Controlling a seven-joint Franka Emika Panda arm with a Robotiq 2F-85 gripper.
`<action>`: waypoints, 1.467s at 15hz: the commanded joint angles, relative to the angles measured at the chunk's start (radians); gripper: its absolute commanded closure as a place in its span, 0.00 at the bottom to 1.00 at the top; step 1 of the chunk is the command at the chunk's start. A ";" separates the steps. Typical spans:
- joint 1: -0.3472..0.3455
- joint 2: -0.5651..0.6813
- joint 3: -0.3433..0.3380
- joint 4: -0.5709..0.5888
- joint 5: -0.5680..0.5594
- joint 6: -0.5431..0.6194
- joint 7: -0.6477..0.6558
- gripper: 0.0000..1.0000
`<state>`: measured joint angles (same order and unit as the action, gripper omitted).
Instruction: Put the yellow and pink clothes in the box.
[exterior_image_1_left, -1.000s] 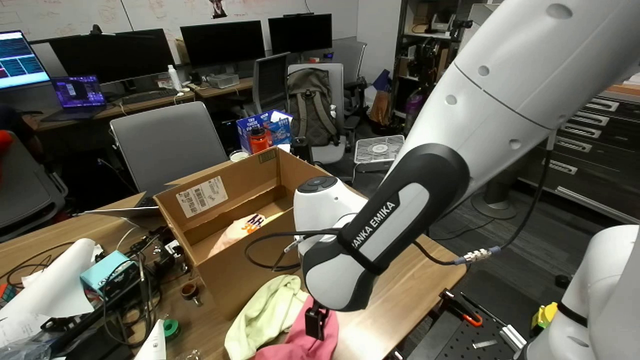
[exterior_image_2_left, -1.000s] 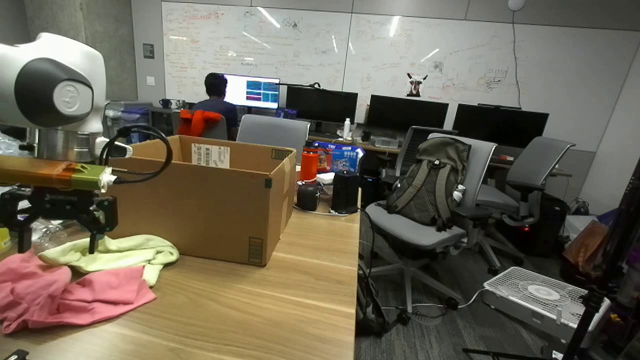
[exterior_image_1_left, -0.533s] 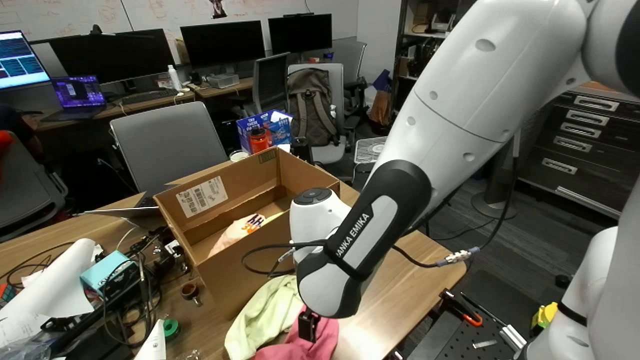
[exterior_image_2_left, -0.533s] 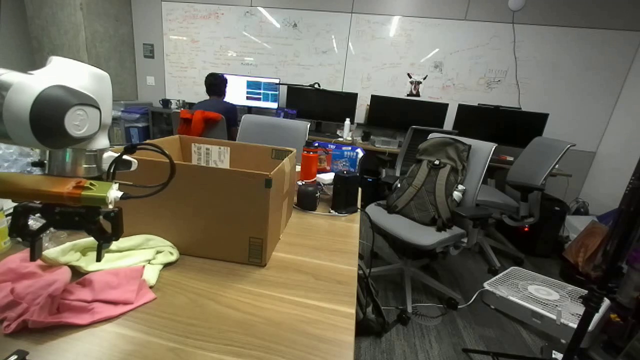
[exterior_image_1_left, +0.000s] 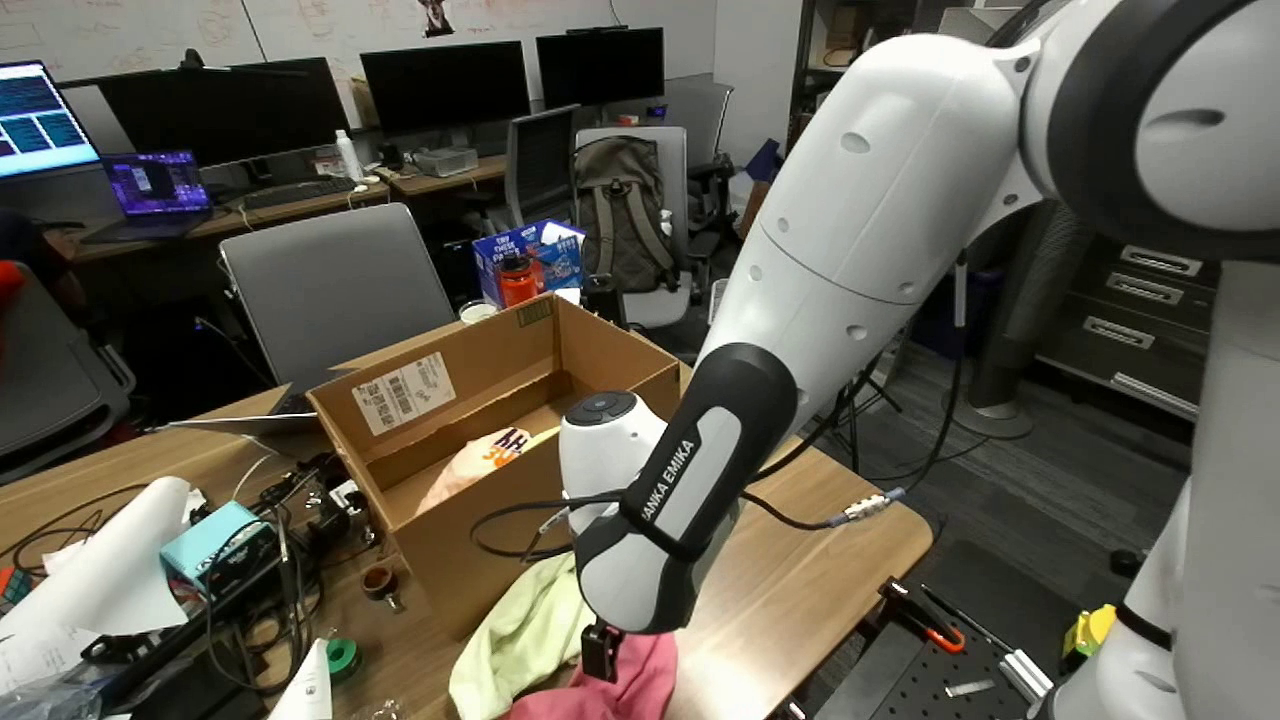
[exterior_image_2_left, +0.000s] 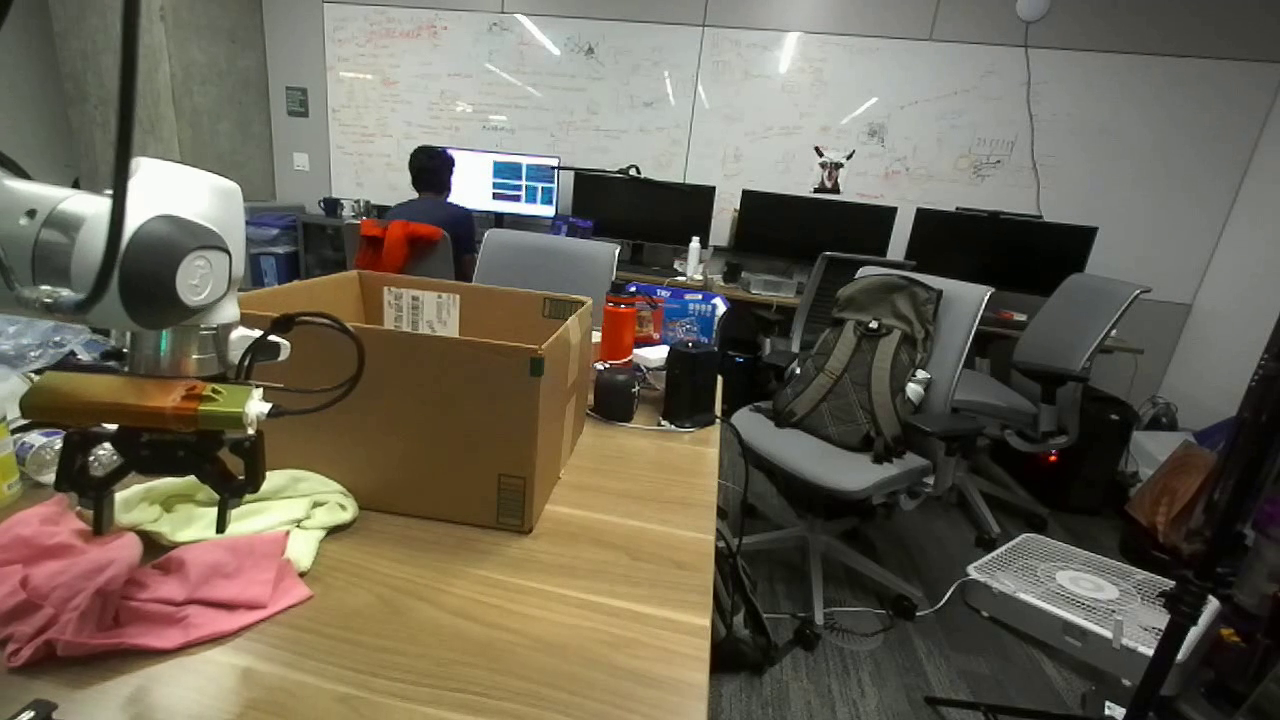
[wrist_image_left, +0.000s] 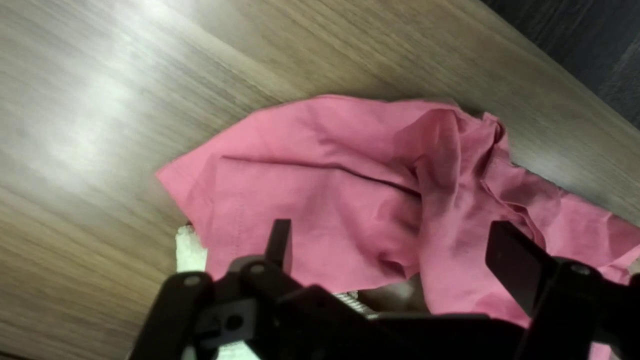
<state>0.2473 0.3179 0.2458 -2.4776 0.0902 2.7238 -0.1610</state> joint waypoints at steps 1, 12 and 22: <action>-0.003 0.048 0.004 0.035 -0.040 0.020 0.031 0.00; 0.000 0.090 0.010 0.034 -0.060 0.029 0.041 0.00; -0.013 0.150 0.025 0.046 -0.046 0.067 0.031 0.00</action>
<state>0.2486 0.4412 0.2518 -2.4530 0.0534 2.7619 -0.1457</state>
